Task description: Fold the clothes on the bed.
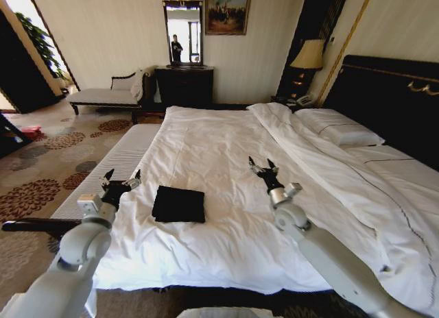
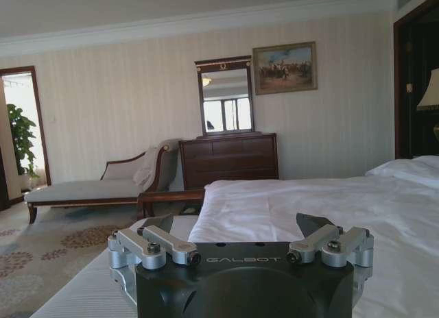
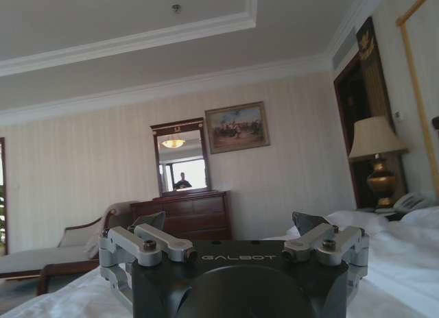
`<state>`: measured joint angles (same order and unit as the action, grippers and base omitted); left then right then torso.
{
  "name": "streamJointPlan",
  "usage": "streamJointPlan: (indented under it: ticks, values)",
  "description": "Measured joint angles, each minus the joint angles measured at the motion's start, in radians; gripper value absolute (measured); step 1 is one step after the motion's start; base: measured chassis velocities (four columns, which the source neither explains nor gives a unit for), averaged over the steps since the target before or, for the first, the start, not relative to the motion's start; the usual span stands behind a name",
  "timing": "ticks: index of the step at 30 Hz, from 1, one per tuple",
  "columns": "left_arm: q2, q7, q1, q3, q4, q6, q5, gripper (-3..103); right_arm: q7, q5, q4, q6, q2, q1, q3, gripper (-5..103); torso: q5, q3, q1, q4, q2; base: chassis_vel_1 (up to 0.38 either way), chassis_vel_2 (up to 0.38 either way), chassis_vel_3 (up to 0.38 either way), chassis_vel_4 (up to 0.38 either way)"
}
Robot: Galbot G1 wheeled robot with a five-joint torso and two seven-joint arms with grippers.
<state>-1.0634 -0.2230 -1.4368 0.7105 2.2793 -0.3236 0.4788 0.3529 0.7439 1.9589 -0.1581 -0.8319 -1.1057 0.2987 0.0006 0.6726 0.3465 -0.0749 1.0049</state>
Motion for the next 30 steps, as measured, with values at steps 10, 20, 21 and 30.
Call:
streamJointPlan:
  ticks: [10,20,21,30]
  values:
    - [-0.091,-0.064,-0.107,0.008,0.134,-0.014,-0.057,100,0.074,-0.157,0.302,0.089,-0.109,-0.423,0.368,100,-0.0006,0.000,0.000,-0.0001,0.000,0.000,0.000,0.000,0.000]
    - [-0.147,-0.059,-0.128,-0.066,0.173,-0.013,-0.171,100,-0.112,-0.321,0.374,-0.003,-0.311,-0.626,0.559,100,-0.0006,0.000,0.000,-0.0001,0.000,0.000,0.000,0.000,0.000]
    - [-0.148,-0.050,-0.126,-0.080,0.170,-0.010,-0.199,100,-0.114,-0.323,0.391,-0.001,-0.338,-0.658,0.574,100,-0.0006,0.000,0.000,-0.0007,0.000,0.000,0.000,0.000,0.000]
    - [-0.167,-0.081,-0.133,-0.090,0.161,-0.040,-0.198,100,-0.100,-0.340,0.426,0.039,-0.402,-0.746,0.571,100,-0.0006,0.000,0.000,-0.0003,0.000,0.000,0.000,0.000,0.000]
